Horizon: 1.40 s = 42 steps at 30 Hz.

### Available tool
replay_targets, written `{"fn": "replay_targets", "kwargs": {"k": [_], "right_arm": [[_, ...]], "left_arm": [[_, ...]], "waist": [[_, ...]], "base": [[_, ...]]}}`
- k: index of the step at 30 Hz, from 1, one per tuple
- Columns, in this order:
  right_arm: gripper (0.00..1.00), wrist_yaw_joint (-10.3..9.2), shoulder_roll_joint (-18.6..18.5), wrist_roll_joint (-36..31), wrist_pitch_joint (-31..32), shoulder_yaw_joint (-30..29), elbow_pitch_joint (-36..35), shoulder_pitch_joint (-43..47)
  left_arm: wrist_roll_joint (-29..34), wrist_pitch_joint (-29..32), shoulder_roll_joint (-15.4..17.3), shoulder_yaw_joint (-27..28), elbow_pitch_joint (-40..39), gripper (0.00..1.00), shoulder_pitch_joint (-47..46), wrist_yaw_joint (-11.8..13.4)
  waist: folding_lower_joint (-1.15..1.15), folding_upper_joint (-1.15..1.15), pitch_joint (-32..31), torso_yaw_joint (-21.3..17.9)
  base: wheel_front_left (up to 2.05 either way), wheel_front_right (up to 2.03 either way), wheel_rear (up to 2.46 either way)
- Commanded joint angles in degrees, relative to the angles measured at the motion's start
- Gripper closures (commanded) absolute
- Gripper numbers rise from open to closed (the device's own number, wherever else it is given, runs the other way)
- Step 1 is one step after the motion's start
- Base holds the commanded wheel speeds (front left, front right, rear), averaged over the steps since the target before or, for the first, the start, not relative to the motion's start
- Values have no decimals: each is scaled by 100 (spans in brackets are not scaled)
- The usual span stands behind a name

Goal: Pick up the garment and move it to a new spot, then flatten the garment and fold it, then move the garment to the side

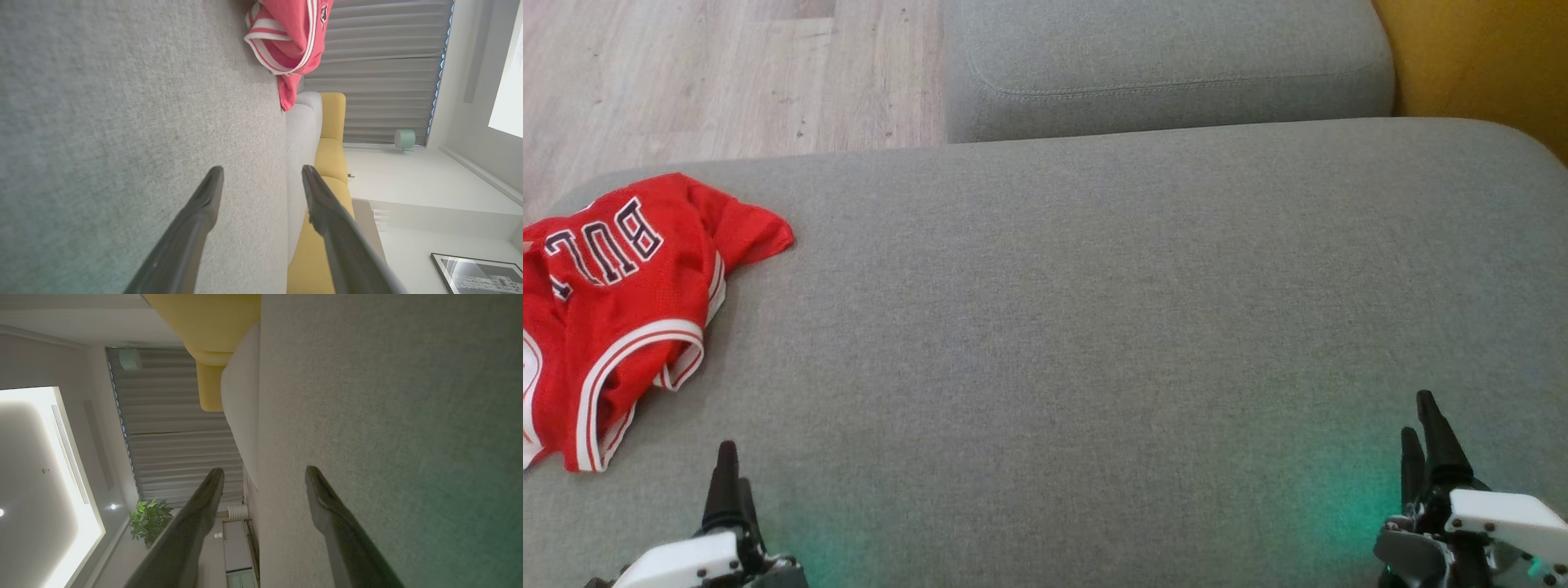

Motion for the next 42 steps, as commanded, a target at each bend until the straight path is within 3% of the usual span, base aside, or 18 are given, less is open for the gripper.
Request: {"fn": "replay_targets", "kwargs": {"k": [1, 9, 23, 42], "right_arm": [[0, 5, -17, -112, -80, 70, -208, -297], [0, 8, -19, -540, -198, 155, -177, -337], [0, 14, -23, -1954, -451, 285, -272, -388], [0, 21, -29, -3327, -709, 543, -385, -428]], "left_arm": [[83, -60, 19, -9, -234, 0, -187, 51], [456, -180, 21, -63, -348, 0, -161, 158], [2067, -435, 127, -427, -440, 0, -157, 534], [3470, -758, 299, -757, -536, 0, -139, 747]], "waist": [[0, 0, -2, 3], [0, 0, -13, 16], [0, 0, -29, 40], [0, 0, -82, 66]], "base": [[0, 0, 0], [0, 0, 0], [0, 0, 0], [0, 0, 0]]}}
